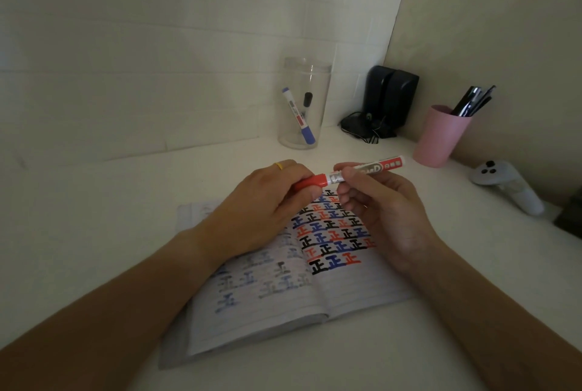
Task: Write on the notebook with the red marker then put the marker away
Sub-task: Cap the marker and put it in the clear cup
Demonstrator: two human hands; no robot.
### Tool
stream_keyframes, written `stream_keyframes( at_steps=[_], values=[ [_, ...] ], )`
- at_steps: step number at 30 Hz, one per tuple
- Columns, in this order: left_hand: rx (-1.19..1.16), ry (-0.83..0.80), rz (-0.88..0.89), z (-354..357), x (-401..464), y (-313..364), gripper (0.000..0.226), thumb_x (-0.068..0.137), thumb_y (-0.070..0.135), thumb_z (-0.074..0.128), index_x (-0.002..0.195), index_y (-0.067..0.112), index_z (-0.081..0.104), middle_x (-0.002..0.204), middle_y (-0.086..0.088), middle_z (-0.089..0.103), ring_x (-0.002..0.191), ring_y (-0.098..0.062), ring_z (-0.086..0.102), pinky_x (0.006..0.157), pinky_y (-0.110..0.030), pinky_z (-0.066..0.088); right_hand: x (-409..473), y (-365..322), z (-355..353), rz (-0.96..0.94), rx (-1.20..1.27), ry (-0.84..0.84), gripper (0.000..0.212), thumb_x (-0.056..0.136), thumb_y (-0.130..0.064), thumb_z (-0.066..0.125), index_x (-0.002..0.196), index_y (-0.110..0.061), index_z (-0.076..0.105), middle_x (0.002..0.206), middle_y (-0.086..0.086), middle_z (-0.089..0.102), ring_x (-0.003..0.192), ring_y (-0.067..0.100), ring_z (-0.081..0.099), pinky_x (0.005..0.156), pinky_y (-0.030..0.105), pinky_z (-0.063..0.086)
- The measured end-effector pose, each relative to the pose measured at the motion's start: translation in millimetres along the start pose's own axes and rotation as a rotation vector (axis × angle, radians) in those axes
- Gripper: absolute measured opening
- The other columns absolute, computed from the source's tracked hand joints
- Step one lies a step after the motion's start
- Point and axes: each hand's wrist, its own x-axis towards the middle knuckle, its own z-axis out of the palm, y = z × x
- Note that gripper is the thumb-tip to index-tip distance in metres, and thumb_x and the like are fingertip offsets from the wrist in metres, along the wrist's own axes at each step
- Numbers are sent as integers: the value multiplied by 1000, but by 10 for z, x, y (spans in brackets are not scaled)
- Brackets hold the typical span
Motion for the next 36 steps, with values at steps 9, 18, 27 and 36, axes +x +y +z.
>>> stream_keyframes(
  at_steps=[9, 18, 27, 36],
  values=[
    [-361, -21, -55, -39, -47, 182, 43, 105, 35, 32, 68, 19, 49, 57, 6, 44, 53, -7, 41, 56, -17, 35, -64, -54, 34, -24, 92, -110, 21, 91, -13, 64, 104, 0, 75, 73, 7, 68, 67, 14, 62, 68, 22, 55],
    [-534, -62, -83, -40, -25, 234, 45, 101, 41, 31, 62, 23, 43, 54, 8, 39, 49, -7, 35, 51, -17, 34, -89, -80, 65, -101, 109, -151, 25, 85, -15, 65, 102, 1, 73, 68, 6, 63, 63, 14, 57, 64, 21, 52],
    [-55, -66, 40, 26, -26, 71, 45, 103, 44, 25, 71, 22, 47, 65, 2, 54, 62, -17, 52, 64, -29, 40, -58, 114, 83, -73, -6, -69, 30, 85, -23, 69, 104, -1, 75, 77, 13, 70, 67, 17, 64, 68, 26, 53],
    [298, -15, 70, -31, -21, 23, 56, 97, 60, 21, 78, 23, 58, 72, 2, 64, 61, -15, 55, 67, -31, 40, -18, 65, 34, 18, 154, 235, 29, 90, -3, 68, 118, -11, 69, 92, 23, 77, 77, 21, 76, 71, 26, 61]
  ],
)
